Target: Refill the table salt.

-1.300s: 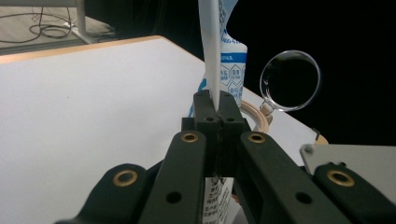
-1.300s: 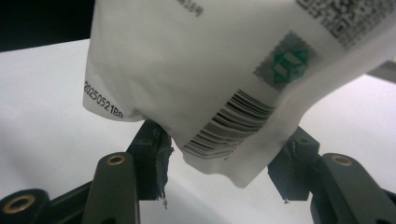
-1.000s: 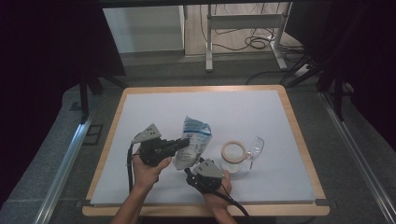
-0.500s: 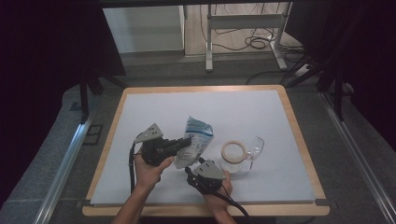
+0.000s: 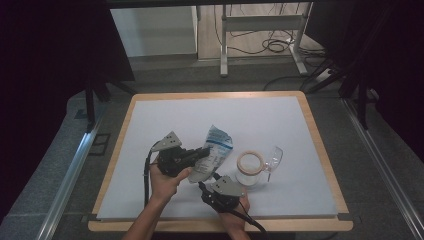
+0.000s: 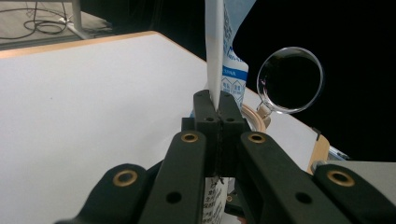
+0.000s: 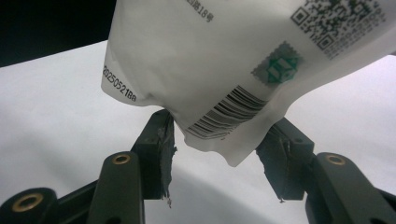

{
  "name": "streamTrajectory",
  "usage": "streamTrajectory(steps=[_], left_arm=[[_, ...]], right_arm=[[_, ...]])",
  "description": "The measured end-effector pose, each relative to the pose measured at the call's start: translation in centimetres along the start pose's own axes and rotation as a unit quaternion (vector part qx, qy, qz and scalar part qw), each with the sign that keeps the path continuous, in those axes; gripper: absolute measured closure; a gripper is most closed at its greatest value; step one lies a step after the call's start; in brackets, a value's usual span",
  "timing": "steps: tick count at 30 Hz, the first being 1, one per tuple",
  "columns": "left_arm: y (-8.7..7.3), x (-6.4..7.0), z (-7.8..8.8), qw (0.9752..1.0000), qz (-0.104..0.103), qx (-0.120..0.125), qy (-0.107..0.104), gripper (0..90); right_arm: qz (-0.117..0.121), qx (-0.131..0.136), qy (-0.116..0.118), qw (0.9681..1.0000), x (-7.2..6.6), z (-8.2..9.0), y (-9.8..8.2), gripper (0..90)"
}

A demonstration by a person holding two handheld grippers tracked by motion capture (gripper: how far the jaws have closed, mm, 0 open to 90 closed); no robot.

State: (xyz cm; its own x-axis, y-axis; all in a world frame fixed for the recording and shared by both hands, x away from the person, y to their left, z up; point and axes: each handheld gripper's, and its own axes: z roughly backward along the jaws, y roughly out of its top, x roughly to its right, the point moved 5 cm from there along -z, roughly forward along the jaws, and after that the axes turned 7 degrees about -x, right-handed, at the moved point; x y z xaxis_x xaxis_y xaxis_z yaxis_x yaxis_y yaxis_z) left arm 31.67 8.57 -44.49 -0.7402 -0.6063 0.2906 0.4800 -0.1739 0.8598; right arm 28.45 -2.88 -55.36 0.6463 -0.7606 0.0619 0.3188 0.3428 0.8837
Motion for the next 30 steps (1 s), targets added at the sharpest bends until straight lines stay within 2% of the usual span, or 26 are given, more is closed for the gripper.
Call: streamTrajectory(steps=[8,11,30], left_arm=[[0.3,0.2,-0.4,1.0,-0.004,-0.007,-0.001,90.0],[0.5,0.4,-0.6,0.9999,-0.007,-0.009,-0.002,90.0],[1.1,1.3,-1.5,0.9996,-0.018,-0.02,-0.003,90.0]], right_arm=[[-0.006,-0.004,0.004,1.0,0.0,0.4,0.1,50.4],[-0.016,-0.006,0.007,0.9998,0.0,0.5,0.1,50.6],[-0.029,0.006,0.013,0.9995,0.1,1.0,0.3,50.9]])
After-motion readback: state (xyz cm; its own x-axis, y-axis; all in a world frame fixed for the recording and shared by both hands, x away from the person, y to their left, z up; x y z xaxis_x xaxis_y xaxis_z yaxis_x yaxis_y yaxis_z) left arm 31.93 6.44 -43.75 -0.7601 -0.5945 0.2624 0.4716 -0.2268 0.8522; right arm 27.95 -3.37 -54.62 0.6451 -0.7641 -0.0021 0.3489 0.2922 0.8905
